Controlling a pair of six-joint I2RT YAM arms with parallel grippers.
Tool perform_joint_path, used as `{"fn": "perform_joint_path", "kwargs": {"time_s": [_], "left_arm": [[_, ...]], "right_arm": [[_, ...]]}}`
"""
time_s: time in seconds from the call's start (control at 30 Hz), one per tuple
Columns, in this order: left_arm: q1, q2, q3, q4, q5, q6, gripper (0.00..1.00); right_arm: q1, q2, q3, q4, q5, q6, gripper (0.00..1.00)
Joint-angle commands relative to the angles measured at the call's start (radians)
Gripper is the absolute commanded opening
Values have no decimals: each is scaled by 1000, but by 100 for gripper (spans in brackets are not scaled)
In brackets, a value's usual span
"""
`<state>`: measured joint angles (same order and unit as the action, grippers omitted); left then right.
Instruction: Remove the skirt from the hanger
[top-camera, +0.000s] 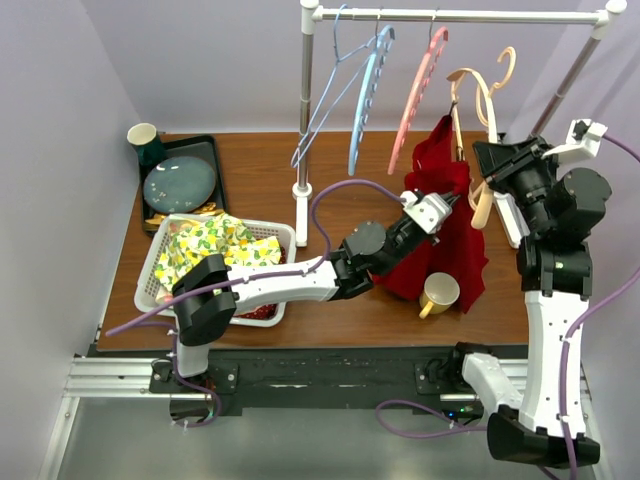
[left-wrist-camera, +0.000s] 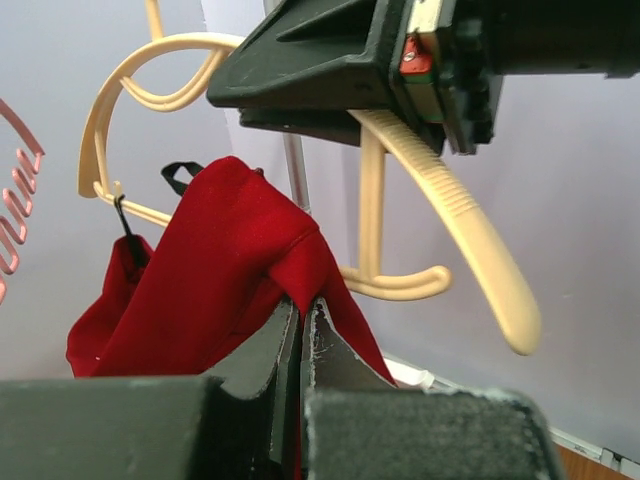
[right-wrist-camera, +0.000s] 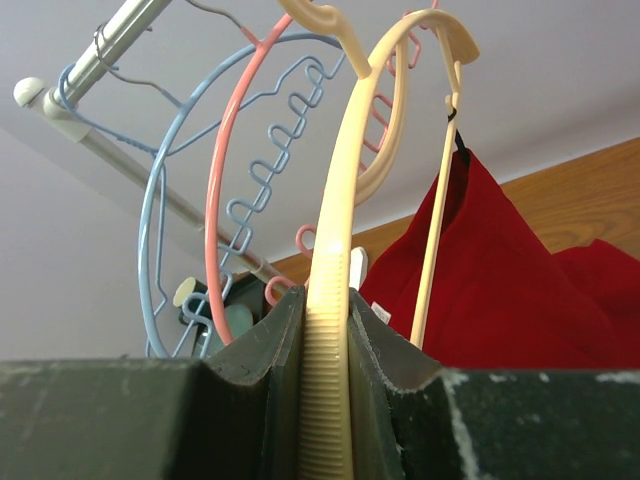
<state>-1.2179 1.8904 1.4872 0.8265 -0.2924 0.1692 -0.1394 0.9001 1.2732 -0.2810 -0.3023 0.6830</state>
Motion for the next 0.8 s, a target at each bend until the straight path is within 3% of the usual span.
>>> {"fn": "perform_joint_path", "kwargs": {"time_s": [0.0, 0.23, 0.47, 0.77], "left_arm": [[-2, -83, -4, 95, -31, 26, 0], [-3, -270, -183, 72, -68, 61, 0], [-3, -507, -294, -49, -87, 102, 0], [-3, -770, -381, -377, 182, -28, 0]], "right_arm": [[1, -32, 72, 13, 41, -54, 0], [1, -15, 286, -129, 150, -37, 0], [1, 0, 420, -188, 54, -27, 0], [0, -50, 476, -309, -32, -22, 0]]}}
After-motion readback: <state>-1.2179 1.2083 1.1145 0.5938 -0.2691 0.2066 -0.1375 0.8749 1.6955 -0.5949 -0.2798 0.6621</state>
